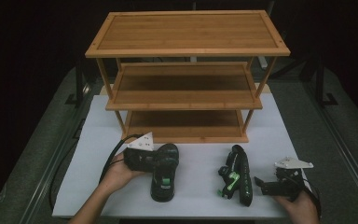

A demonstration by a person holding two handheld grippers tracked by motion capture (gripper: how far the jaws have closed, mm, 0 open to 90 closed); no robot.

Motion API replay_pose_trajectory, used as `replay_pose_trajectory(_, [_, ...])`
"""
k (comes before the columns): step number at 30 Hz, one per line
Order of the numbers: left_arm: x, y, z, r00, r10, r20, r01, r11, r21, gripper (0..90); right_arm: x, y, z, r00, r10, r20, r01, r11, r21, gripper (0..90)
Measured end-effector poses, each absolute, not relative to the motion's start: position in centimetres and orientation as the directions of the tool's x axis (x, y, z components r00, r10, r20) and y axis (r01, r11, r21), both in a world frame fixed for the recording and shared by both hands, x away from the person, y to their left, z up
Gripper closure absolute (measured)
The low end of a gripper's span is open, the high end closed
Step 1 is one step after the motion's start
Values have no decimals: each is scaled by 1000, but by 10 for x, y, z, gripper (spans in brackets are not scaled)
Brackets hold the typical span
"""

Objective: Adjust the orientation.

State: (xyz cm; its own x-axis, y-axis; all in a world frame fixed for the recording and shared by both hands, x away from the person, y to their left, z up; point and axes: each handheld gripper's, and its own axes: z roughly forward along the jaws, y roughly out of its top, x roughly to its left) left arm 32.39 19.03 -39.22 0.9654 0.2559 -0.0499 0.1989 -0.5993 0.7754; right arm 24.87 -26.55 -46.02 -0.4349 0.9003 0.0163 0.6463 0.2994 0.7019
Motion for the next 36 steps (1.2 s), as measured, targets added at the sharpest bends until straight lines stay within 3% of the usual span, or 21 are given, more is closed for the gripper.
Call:
replay_pose_trajectory(19, [340,185,-398,959,275,-67,217,-563,797,665,249,-265,-460,-435,900,17,646,299,702,0])
replay_pose_trajectory(20, [340,188,-398,958,276,-82,227,-552,802,581,249,-265,-460,-435,900,16,646,299,702,0])
replay_pose_trajectory(21, [340,190,-397,955,277,-107,247,-543,803,581,249,-265,-460,-435,900,16,646,299,702,0])
replay_pose_trajectory(26, [334,209,-394,940,323,-110,279,-542,793,375,249,-266,-460,-435,900,17,646,299,702,0])
replay_pose_trajectory(36, [317,253,-405,870,490,-60,365,-558,745,96,249,-265,-460,-434,901,17,648,299,700,0])
